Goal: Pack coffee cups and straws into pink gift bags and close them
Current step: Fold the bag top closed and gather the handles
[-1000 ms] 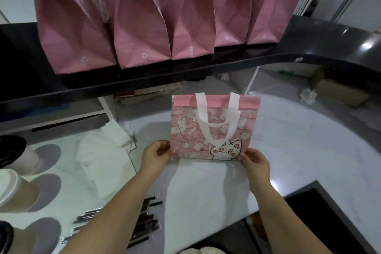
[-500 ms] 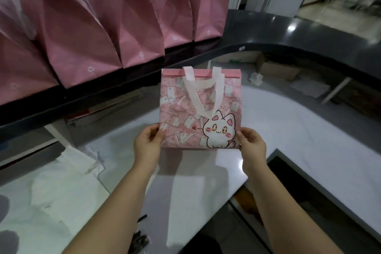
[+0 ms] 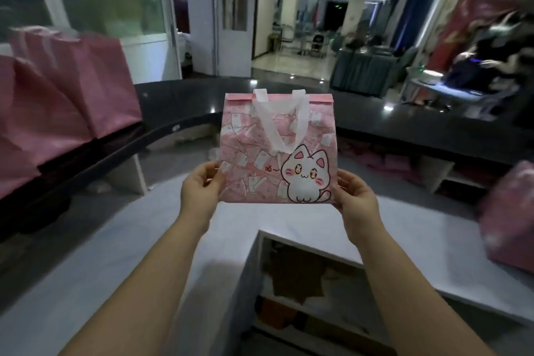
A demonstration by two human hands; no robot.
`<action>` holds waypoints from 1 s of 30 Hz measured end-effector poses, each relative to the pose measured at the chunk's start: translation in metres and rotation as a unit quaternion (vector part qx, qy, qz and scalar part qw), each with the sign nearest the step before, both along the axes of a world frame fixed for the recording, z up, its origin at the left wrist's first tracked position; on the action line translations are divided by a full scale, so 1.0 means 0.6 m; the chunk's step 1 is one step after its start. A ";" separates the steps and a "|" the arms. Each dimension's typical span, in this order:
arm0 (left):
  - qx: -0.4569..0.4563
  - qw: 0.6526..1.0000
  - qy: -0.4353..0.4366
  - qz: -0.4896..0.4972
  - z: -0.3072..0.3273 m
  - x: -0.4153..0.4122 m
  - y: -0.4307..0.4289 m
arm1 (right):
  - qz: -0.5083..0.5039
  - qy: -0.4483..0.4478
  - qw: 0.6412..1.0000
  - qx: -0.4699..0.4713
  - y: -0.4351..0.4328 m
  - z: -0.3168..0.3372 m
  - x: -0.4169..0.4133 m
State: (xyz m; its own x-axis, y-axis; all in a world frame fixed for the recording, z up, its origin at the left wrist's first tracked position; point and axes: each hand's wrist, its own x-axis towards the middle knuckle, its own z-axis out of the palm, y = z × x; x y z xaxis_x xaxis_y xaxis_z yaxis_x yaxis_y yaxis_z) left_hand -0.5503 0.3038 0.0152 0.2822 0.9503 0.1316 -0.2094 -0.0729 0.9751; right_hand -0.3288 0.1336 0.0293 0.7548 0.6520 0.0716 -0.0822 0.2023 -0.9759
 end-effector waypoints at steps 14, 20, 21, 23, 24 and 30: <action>0.091 0.955 -0.052 -0.278 0.165 0.607 -0.317 | -0.244 -0.066 0.966 0.054 -0.470 0.136 0.444; 0.072 0.930 -0.073 -0.353 0.220 0.847 -0.475 | -0.318 -0.095 0.942 0.058 -0.666 0.199 0.592; 0.066 0.926 -0.078 -0.364 0.233 0.884 -0.500 | -0.328 -0.097 0.938 0.060 -0.692 0.211 0.615; 0.056 0.919 -0.080 -0.383 0.257 0.951 -0.544 | -0.353 -0.099 0.927 0.074 -0.737 0.229 0.662; 0.052 0.913 -0.076 -0.397 0.266 0.993 -0.571 | -0.373 -0.104 0.919 0.077 -0.764 0.237 0.690; -0.003 0.886 -0.066 -0.459 0.257 1.162 -0.668 | -0.444 -0.109 0.887 0.060 -0.856 0.239 0.809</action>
